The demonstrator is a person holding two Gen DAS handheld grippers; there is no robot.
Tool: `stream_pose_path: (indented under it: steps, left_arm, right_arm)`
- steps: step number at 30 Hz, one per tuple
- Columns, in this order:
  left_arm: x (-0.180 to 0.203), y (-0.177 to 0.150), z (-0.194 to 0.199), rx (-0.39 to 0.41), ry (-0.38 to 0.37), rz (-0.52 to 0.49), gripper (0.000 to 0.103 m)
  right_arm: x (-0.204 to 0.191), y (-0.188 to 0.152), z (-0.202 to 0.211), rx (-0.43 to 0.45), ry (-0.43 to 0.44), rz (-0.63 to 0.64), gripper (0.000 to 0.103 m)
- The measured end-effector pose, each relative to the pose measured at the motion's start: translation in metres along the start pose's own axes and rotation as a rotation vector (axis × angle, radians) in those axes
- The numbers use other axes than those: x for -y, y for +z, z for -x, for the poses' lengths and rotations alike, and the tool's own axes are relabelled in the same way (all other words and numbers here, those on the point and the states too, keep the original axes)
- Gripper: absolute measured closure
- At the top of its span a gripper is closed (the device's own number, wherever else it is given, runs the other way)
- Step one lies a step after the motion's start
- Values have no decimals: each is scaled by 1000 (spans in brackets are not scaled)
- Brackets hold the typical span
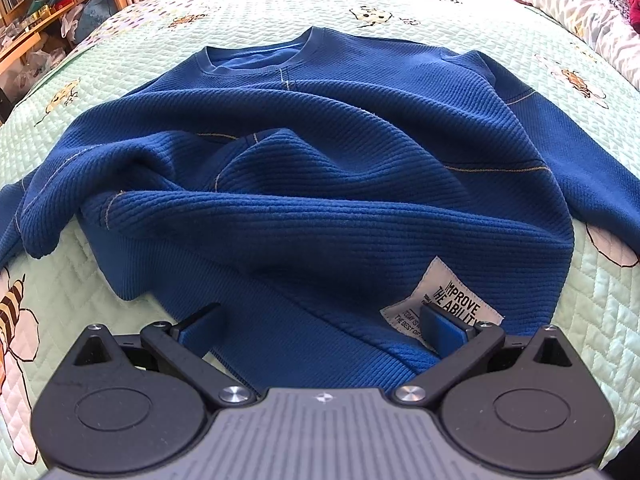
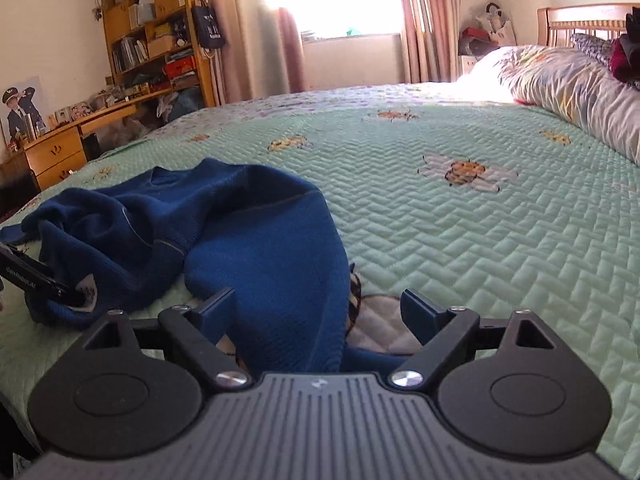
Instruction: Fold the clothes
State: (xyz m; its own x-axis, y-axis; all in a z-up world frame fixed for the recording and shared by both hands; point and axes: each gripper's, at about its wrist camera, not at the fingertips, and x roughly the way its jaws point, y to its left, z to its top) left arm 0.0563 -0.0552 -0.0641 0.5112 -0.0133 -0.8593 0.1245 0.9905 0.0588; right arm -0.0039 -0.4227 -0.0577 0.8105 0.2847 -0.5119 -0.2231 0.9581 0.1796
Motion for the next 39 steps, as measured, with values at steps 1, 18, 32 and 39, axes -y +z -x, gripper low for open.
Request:
stream_pose_path:
  steps: [1, 18, 32, 39]
  left_arm:
    - [0, 0, 0, 2, 0, 0, 0]
    - [-13, 1, 14, 10, -169, 55, 1]
    - [-36, -18, 30, -27, -374, 168, 1]
    - [-51, -27, 27, -39, -445, 257, 2]
  right_arm:
    - [0, -3, -3, -24, 21, -6, 23]
    - [-50, 94, -35, 119, -558, 924, 95]
    - [141, 143, -81, -44, -442, -134, 43]
    - [179, 51, -34, 118, -132, -777, 33]
